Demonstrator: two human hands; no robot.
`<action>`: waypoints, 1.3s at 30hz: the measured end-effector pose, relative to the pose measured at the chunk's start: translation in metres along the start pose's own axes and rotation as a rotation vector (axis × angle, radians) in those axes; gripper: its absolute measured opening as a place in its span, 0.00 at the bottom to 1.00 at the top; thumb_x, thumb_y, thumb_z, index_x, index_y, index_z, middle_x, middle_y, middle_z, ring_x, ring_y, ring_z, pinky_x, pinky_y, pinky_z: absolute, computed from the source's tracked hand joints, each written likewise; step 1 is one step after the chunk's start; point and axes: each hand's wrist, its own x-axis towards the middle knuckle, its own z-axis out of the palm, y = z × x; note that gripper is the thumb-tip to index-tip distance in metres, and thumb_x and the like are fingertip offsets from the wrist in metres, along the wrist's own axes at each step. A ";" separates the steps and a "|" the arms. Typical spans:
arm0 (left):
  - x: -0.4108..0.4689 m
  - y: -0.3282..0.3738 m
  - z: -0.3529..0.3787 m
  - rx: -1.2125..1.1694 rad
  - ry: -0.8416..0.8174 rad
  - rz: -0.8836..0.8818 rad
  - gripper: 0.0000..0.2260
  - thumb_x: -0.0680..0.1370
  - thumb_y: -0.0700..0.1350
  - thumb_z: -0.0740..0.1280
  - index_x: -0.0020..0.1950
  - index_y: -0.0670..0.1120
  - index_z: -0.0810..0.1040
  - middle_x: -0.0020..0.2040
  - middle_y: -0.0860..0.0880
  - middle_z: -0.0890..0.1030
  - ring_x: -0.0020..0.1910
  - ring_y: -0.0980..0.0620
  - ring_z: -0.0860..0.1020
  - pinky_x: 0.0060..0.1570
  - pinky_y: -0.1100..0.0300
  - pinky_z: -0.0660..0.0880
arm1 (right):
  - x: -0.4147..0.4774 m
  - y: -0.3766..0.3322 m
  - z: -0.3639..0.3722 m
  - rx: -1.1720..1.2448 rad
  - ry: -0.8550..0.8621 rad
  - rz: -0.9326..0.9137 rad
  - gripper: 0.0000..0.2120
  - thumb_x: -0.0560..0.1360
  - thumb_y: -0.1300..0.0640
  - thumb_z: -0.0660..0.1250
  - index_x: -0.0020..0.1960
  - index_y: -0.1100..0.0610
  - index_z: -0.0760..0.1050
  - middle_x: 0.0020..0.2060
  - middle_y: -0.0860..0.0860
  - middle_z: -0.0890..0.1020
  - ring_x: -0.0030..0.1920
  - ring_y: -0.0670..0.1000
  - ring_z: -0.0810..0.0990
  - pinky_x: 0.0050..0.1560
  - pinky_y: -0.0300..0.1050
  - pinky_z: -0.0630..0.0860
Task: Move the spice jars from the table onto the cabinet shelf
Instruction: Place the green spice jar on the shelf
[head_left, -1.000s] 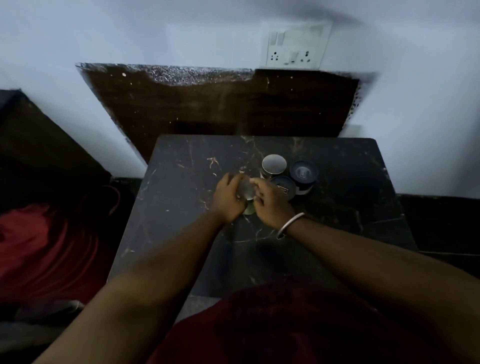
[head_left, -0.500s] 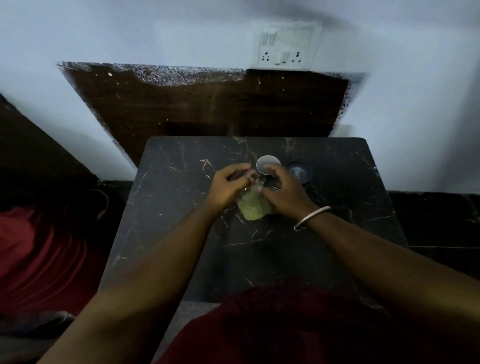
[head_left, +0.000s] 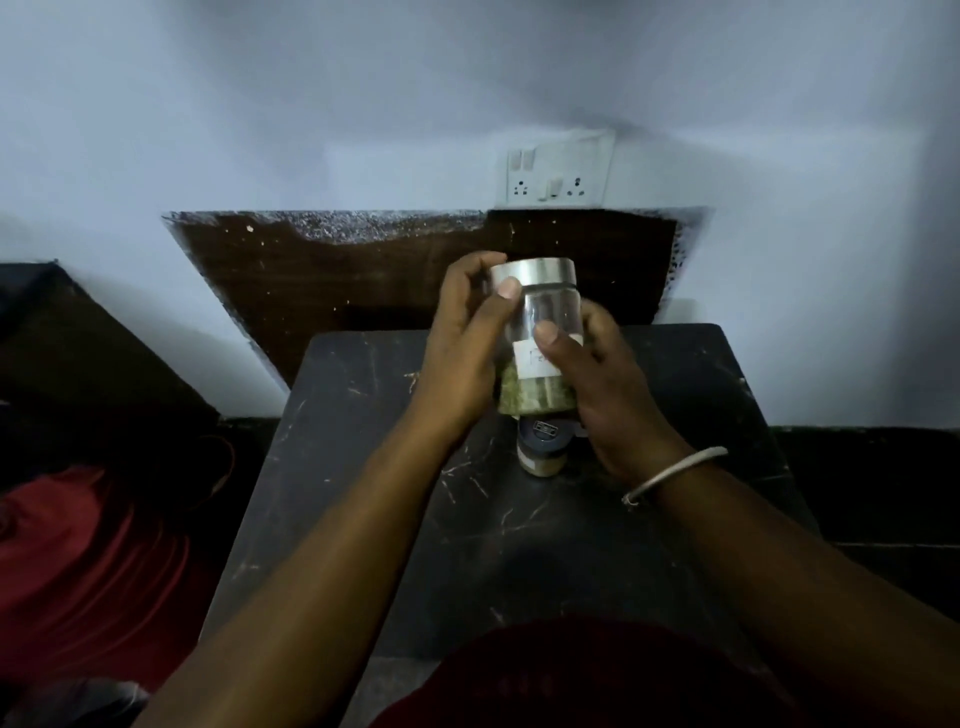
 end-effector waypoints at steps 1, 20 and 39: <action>-0.004 0.002 0.006 -0.007 -0.026 0.014 0.17 0.81 0.50 0.63 0.69 0.49 0.71 0.59 0.44 0.79 0.55 0.48 0.82 0.54 0.47 0.82 | -0.002 -0.004 -0.002 -0.067 0.025 -0.058 0.29 0.78 0.46 0.70 0.75 0.50 0.67 0.63 0.53 0.82 0.60 0.53 0.85 0.58 0.62 0.83; -0.007 0.045 0.049 -0.218 -0.102 0.152 0.15 0.84 0.45 0.58 0.71 0.50 0.69 0.66 0.42 0.77 0.54 0.52 0.83 0.48 0.59 0.81 | -0.005 -0.039 -0.029 0.044 -0.181 -0.365 0.29 0.86 0.53 0.52 0.84 0.53 0.48 0.76 0.47 0.71 0.73 0.47 0.75 0.65 0.42 0.76; 0.136 0.214 0.086 -0.149 -0.223 0.626 0.13 0.86 0.46 0.60 0.70 0.53 0.73 0.69 0.44 0.80 0.62 0.44 0.83 0.55 0.50 0.82 | 0.067 -0.288 -0.024 -0.564 -0.012 -0.702 0.38 0.65 0.38 0.79 0.71 0.35 0.67 0.47 0.42 0.85 0.46 0.43 0.86 0.41 0.40 0.83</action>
